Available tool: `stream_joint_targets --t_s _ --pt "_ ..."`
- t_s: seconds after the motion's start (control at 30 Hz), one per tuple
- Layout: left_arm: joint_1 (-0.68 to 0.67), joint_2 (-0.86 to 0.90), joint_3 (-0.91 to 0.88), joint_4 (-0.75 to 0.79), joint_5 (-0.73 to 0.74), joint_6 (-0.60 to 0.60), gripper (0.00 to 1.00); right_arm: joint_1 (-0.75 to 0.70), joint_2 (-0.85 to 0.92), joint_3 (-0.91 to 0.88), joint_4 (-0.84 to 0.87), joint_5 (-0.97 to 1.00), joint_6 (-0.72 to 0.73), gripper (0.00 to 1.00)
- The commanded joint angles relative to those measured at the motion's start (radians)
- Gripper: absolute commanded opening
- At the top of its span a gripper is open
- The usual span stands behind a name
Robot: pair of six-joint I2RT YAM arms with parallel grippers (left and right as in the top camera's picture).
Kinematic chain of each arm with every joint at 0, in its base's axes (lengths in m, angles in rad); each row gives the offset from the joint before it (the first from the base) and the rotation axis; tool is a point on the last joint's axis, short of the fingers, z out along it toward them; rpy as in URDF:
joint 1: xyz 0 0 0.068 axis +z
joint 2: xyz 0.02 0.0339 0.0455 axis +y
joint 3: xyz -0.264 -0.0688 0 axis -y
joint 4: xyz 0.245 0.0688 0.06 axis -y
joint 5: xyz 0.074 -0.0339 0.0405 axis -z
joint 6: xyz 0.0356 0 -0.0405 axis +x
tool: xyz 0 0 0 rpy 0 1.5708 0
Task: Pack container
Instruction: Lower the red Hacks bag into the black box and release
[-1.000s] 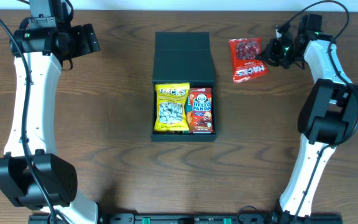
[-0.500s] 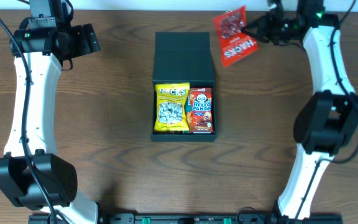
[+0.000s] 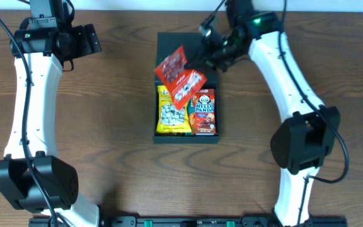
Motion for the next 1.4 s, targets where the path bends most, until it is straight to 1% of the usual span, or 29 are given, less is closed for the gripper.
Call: stream_joint_targets --t_s 0.0,0.17,0.33,0.43,0.53,0.6,0.67,0.77,0.87,1.1,1.17,1.37 --pt "0.003 0.017 0.013 -0.005 -0.001 0.037 0.95 0.026 0.003 -0.052 0.000 -0.008 0.082 0.01" --pt "0.003 0.017 0.013 -0.011 -0.001 0.056 0.95 0.079 0.003 -0.125 0.031 0.025 0.155 0.01" --pt "0.003 0.017 0.013 -0.011 0.000 0.056 0.95 0.130 0.003 -0.194 0.037 0.175 0.293 0.01" --pt "0.003 0.017 0.014 -0.016 0.000 0.056 0.95 0.137 0.003 -0.236 0.108 0.209 0.352 0.01" --pt "0.003 0.017 0.013 -0.019 0.000 0.056 0.95 0.137 0.002 -0.243 0.195 0.209 0.391 0.01" --pt "0.003 0.017 0.013 -0.021 0.000 0.056 0.95 0.132 -0.011 -0.243 0.230 0.239 0.449 0.01" --pt "0.003 0.017 0.013 -0.023 0.000 0.056 0.95 0.120 -0.032 -0.243 0.218 0.323 0.491 0.01" --pt "0.003 0.017 0.013 -0.021 0.000 0.056 0.95 0.111 -0.051 -0.243 0.195 0.349 0.494 0.01" --pt "0.003 0.017 0.013 -0.018 0.000 0.055 0.95 0.121 -0.051 -0.248 0.139 0.383 0.545 0.01" --pt "0.003 0.017 0.013 -0.013 0.000 0.055 0.95 0.164 -0.051 -0.273 0.124 0.395 0.572 0.01" --pt "0.003 0.017 0.013 -0.014 0.000 0.055 0.95 0.165 -0.051 -0.273 0.097 0.417 0.594 0.01" --pt "0.003 0.017 0.013 -0.014 0.000 0.055 0.95 0.166 -0.051 -0.273 0.033 0.422 0.597 0.02"
